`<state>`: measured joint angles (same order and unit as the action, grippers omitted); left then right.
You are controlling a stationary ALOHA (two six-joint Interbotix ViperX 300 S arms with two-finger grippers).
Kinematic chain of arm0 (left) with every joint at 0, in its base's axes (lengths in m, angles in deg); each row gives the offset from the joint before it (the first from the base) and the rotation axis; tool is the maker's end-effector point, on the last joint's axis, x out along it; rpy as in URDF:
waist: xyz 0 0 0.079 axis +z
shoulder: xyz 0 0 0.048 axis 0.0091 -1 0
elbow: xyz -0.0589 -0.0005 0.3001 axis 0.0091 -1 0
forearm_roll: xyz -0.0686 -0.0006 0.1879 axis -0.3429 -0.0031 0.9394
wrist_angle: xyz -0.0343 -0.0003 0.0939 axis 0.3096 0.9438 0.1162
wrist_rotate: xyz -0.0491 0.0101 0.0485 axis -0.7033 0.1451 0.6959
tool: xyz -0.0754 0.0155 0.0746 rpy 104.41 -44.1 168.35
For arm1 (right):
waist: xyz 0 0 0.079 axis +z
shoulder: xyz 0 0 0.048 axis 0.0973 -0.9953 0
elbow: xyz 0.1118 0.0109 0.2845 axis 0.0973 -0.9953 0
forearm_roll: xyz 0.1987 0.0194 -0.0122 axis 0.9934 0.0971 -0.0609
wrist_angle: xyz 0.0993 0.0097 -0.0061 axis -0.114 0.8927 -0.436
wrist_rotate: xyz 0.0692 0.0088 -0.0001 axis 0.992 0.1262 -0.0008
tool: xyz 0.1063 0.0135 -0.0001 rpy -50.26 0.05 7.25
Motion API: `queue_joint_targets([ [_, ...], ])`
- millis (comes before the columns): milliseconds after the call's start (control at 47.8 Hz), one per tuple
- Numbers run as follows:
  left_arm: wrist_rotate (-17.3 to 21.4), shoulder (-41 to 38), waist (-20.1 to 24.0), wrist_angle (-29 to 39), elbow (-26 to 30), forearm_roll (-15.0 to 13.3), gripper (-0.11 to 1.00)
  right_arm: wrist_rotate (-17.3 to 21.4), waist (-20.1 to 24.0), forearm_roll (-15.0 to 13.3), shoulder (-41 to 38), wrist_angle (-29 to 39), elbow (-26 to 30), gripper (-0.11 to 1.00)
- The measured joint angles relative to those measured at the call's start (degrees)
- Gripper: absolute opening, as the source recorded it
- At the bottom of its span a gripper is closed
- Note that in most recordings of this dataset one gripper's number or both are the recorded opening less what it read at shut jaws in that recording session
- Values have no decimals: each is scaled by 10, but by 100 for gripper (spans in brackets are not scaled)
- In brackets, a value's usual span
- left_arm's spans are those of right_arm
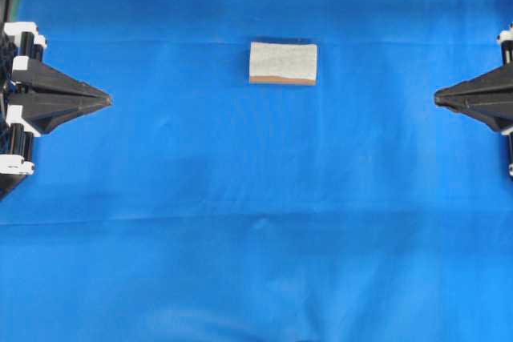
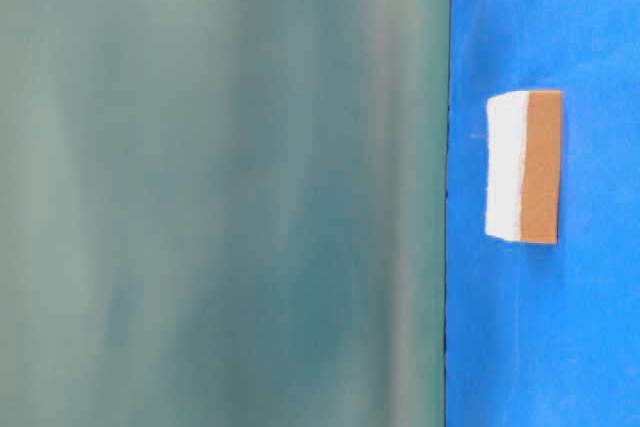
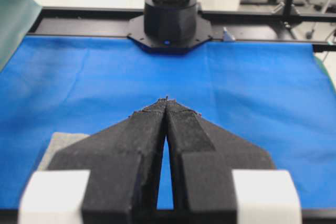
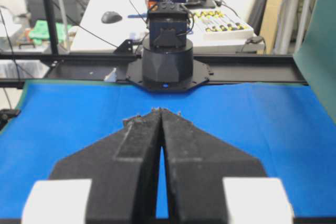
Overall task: Hand over the sponge with the left arm and wipe it with the right arm.
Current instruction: 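Reach the left gripper down to the grey-and-tan sponge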
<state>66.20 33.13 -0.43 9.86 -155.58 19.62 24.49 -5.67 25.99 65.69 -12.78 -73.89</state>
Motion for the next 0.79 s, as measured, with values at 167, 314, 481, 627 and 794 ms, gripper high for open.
queue_joint_targets([
  [167, 4, -13, 8, 0, 4, -17, 0, -5, -1, -1, -8, 12, 2, 0],
  [314, 9, -30, 25, -8, 9, -17, 0, -6, -5, -2, -12, 18, 4, 0],
  [481, 15, -72, 63, -11, 18, -17, 0, -3, -6, -1, -16, 19, 4, 0],
  [627, 37, -116, 76, -12, 32, -15, 1, -2, -6, -2, -20, 19, 5, 0],
  [794, 45, -173, 103, -20, 52, -14, 33, -2, -5, -1, -25, 19, 8, 0],
])
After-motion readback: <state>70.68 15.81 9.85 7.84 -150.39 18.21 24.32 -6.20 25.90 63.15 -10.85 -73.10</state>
